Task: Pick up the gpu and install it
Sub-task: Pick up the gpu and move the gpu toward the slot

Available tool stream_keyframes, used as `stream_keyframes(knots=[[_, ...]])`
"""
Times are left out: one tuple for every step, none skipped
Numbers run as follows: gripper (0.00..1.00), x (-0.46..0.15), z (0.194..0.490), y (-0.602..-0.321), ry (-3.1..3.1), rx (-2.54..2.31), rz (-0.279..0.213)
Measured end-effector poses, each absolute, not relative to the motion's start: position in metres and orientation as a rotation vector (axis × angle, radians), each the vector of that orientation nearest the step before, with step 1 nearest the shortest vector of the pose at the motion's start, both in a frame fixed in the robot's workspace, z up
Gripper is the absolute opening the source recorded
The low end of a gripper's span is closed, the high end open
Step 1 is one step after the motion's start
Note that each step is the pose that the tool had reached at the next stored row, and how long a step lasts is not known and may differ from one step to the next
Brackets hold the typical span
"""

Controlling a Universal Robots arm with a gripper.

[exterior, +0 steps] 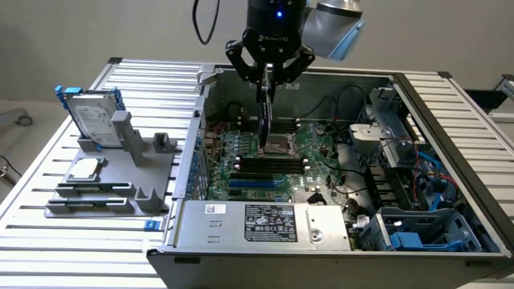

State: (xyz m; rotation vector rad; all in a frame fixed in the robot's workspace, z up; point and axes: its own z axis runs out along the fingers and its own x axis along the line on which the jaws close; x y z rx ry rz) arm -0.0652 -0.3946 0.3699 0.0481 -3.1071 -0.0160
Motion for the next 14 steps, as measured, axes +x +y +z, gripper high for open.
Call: stream_keyframes(knots=[[0.26, -0.062, 0.368, -0.395, -3.107, 0.048, -0.016], [0.26, -0.058, 0.366, -0.395, -3.107, 0.048, -0.016], [0.26, -0.055, 0.365, -0.395, -3.107, 0.048, -0.016], [0.26, -0.052, 0.363, -0.395, -3.107, 0.048, -0.016], [0.26, -0.049, 0.361, -0.395, -3.108, 0.048, -0.016], [0.26, -0.048, 0.36, -0.395, -3.108, 0.047, -0.016], [0.26, -0.047, 0.358, -0.395, -3.109, 0.046, -0.016], [0.26, -0.047, 0.358, -0.395, -3.109, 0.044, -0.016], [0.26, -0.047, 0.358, -0.395, -3.108, 0.043, -0.016], [0.26, -0.047, 0.358, -0.395, -3.108, 0.043, -0.016], [0.26, -0.047, 0.358, -0.395, -3.108, 0.043, -0.016], [0.26, -0.047, 0.358, -0.395, -3.108, 0.043, -0.016], [0.26, -0.047, 0.358, -0.395, -3.108, 0.043, -0.017], [0.26, -0.047, 0.358, -0.395, -3.108, 0.043, -0.017]])
